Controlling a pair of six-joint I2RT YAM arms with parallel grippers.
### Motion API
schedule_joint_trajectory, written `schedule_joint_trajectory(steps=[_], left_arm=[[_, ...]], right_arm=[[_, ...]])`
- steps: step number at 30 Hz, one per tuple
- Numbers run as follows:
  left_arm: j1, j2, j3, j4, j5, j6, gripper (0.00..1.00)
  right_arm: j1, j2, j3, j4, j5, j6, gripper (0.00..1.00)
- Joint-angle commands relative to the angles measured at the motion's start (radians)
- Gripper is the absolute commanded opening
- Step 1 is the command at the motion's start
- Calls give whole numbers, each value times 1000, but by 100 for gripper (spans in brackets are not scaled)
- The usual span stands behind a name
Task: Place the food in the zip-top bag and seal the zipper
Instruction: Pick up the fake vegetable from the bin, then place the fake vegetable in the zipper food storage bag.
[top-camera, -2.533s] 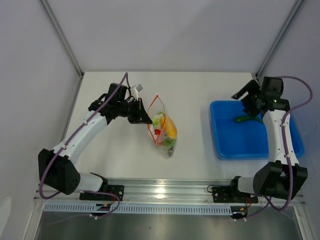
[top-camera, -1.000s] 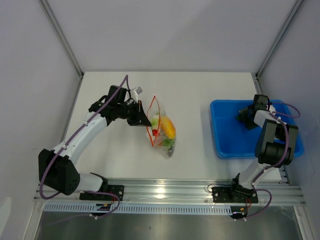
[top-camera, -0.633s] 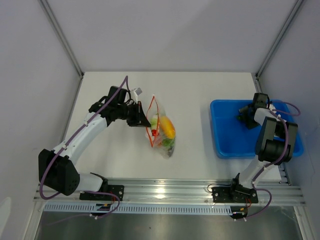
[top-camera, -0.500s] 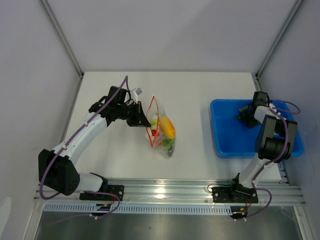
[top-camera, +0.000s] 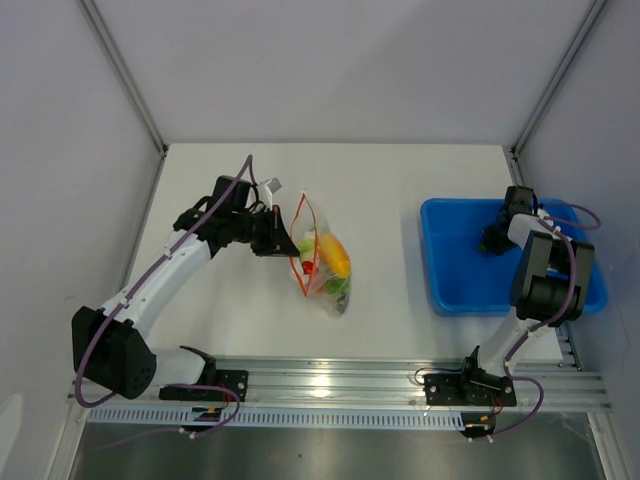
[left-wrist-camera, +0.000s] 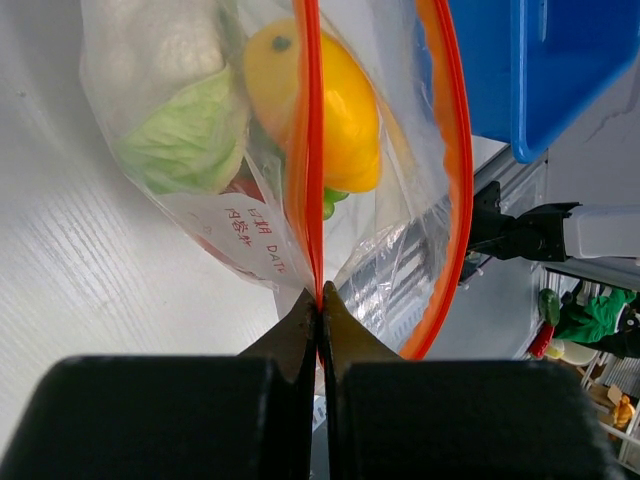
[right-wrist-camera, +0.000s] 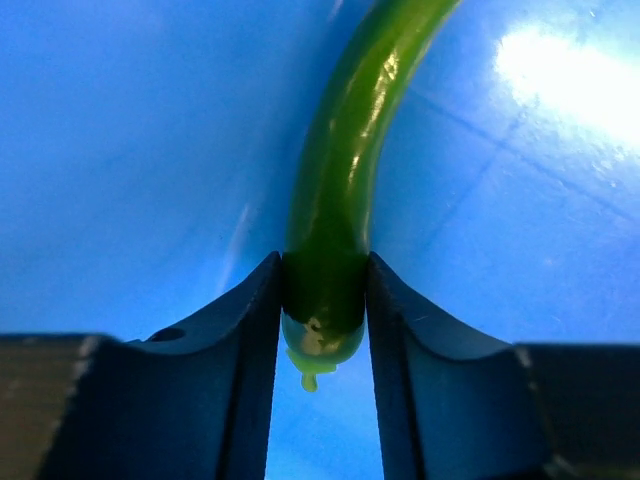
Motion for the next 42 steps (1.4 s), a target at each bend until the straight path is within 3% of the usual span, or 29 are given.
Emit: schedule_joint_trajectory(steps=[1, 9, 19, 25, 29, 30, 35, 42], left_arm=[[6, -41, -21, 10, 7, 13, 1], [6, -64, -47, 26, 18, 4, 1], [6, -33, -21, 40, 55, -2, 1], [6, -13, -7, 38, 67, -3, 0], [6, 2, 9, 30, 75, -8, 1], [6, 4, 10, 32, 78, -11, 1], [6, 5, 28, 21, 76, -16, 1], [6, -9, 59, 4, 68, -26, 1]], right_arm=[[6, -18, -58, -48, 27, -22, 35], [11, -104, -126, -56, 2, -52, 1], [83, -387, -147, -114, -114, -134, 0], [208, -565, -74, -126, -261, -261, 0], [323, -572, 15, -102, -453, -328, 0], [345, -555, 33, -100, -563, -336, 0], [549, -497, 182, -70, -740, -371, 0], [710, -380, 308, 39, -1082, -291, 0]])
